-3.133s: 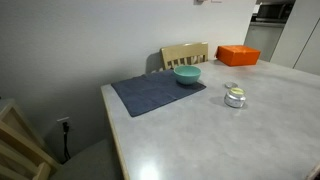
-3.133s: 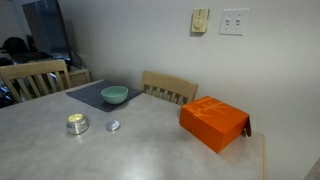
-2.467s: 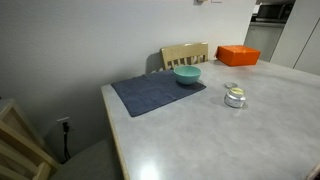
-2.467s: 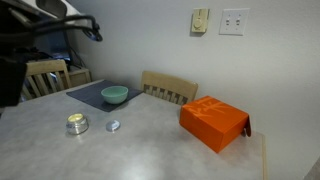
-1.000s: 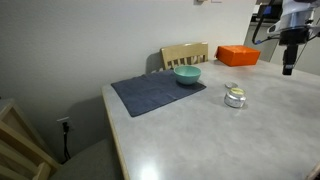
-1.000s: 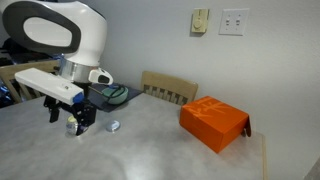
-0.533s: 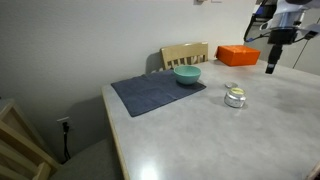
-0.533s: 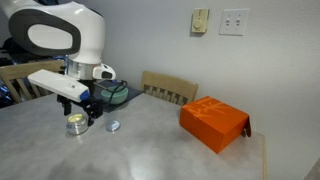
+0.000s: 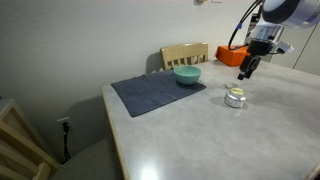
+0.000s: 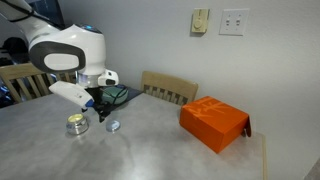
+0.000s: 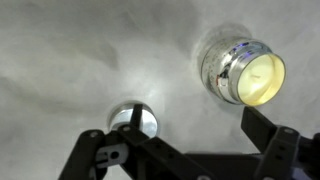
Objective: Put the silver lid on top of the silver tin
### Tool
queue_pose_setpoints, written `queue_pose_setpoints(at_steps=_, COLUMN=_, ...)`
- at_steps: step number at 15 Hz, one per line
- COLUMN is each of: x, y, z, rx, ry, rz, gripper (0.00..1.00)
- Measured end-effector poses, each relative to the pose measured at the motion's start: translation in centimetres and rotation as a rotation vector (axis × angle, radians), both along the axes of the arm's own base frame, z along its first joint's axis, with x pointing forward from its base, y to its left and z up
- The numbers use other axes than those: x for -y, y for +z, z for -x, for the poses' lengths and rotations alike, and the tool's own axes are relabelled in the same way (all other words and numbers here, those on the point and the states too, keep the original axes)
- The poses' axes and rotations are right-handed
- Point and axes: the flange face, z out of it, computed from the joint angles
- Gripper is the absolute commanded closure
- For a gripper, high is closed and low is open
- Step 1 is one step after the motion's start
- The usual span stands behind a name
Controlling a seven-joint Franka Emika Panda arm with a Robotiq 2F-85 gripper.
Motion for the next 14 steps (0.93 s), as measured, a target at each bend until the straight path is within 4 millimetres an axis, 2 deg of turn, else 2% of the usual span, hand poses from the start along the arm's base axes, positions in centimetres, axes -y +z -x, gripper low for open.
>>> queue_pose_setpoints(at_steps=3, x=-0.2, y=0.6, z=-0.7, rx=0.077, ry=-0.051, rz=0.015, gripper=0.00)
queue_pose_setpoints(at_steps=7, x=-2.6, y=1.1, z=-2.0, rx=0.289, ry=-0.181, rz=0.019, gripper=0.00)
queue_pose_setpoints(at_steps=10, x=-3.6, y=-0.2, z=-2.2, rx=0.389, ry=-0.314, rz=0.034, gripper=0.00)
queue_pose_setpoints(at_steps=14, x=-3.8, y=-1.8, z=-1.6, rx=0.375, ry=-0.529, rz=0.022, gripper=0.00)
